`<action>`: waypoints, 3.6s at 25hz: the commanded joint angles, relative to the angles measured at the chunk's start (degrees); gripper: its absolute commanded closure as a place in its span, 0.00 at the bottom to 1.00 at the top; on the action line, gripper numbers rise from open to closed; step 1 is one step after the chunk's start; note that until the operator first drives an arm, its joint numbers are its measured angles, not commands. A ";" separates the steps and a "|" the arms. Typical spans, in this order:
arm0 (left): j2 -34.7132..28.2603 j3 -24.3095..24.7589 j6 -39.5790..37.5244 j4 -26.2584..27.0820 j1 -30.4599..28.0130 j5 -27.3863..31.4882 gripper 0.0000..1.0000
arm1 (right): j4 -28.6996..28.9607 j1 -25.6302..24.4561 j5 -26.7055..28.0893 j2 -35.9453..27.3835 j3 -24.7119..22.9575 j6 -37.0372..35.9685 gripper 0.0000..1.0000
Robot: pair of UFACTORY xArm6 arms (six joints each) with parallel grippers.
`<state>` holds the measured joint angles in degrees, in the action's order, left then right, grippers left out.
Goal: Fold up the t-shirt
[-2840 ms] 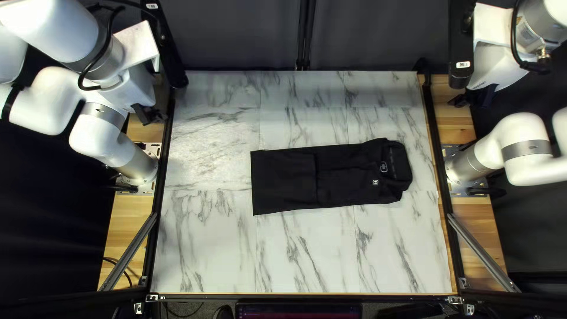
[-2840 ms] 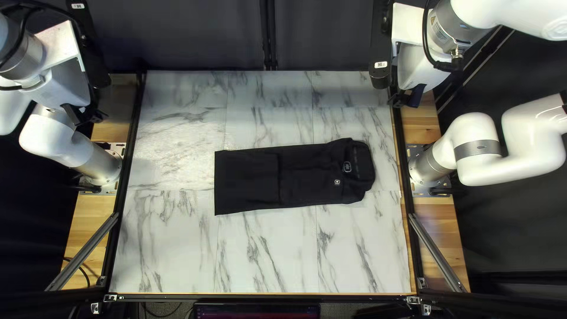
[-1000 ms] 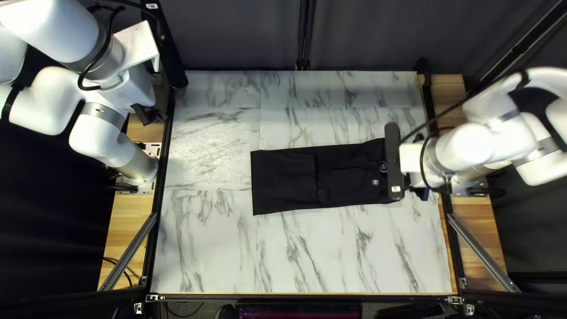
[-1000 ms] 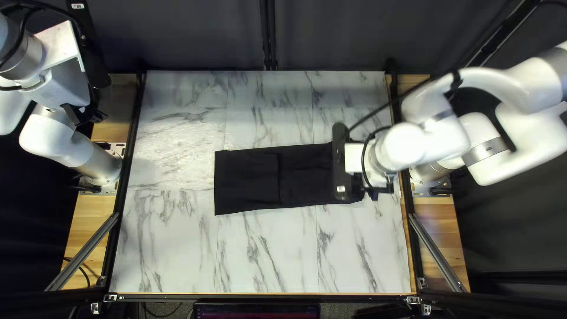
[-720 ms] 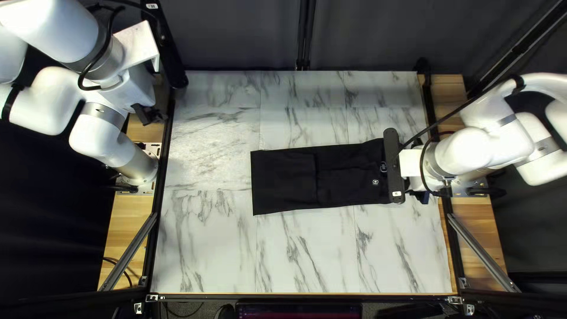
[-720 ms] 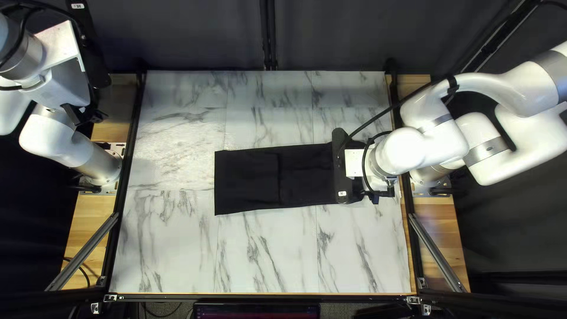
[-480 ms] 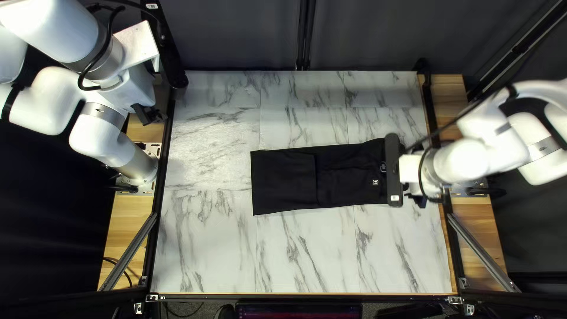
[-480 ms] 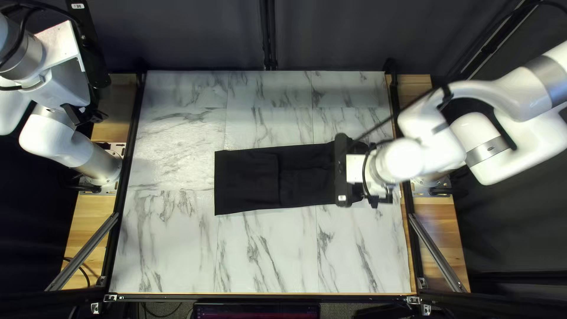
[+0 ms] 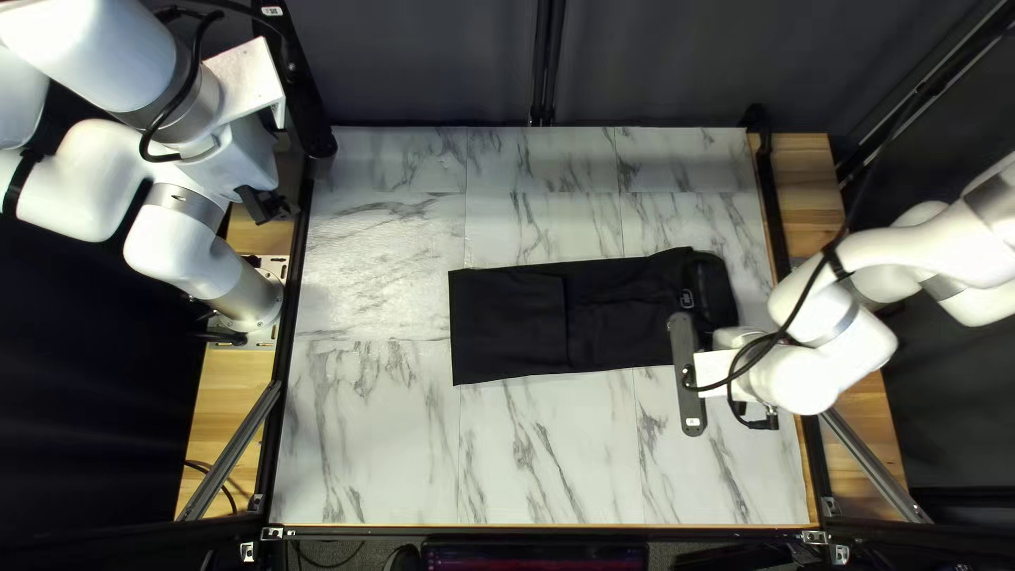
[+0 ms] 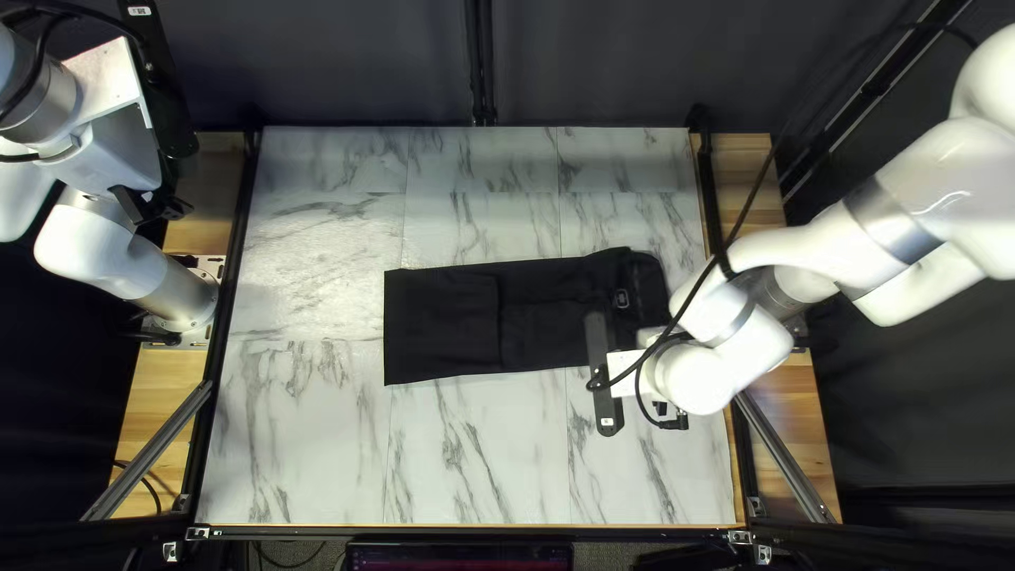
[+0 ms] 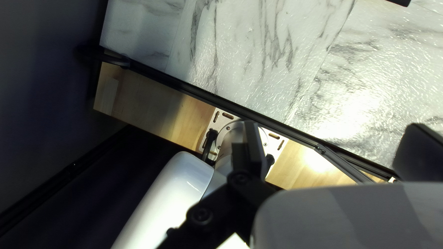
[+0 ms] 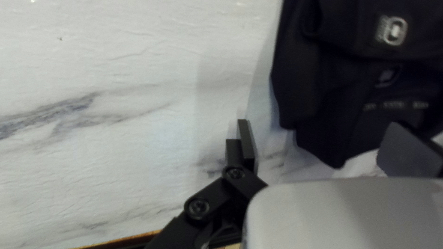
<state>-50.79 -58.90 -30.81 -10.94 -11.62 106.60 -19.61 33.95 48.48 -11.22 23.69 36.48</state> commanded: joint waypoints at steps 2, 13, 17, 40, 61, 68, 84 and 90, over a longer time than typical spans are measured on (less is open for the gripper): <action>0.00 0.00 0.00 0.00 0.00 0.00 0.00 | 0.23 -1.01 -2.54 1.24 -1.06 -2.03 0.98; 0.00 0.00 0.00 0.00 0.00 0.00 0.00 | 1.23 -3.17 -1.34 2.76 1.76 -6.82 1.00; 0.00 0.00 0.00 0.00 0.00 0.00 0.00 | -0.47 -4.66 -0.19 4.30 4.61 -7.89 1.00; 0.00 0.00 0.00 0.00 0.00 0.00 0.00 | 2.94 -1.89 2.11 1.23 2.37 -7.90 0.00; 0.00 0.00 0.00 0.00 0.00 0.00 0.00 | 11.91 -18.80 36.81 -40.44 12.79 -21.20 0.00; 0.00 0.00 0.00 0.00 0.00 0.00 0.00 | 12.12 -21.17 51.24 -41.53 27.97 -20.49 0.00; 0.00 0.00 0.00 0.00 0.00 0.00 0.00 | 11.82 -21.15 52.44 -42.18 29.00 -20.07 0.00; 0.00 0.00 0.00 0.00 0.00 0.00 0.00 | 11.82 -21.15 52.44 -42.18 29.00 -20.07 0.00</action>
<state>-50.78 -58.90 -30.81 -10.94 -11.62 106.60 -7.79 12.80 100.92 -53.41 52.69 16.41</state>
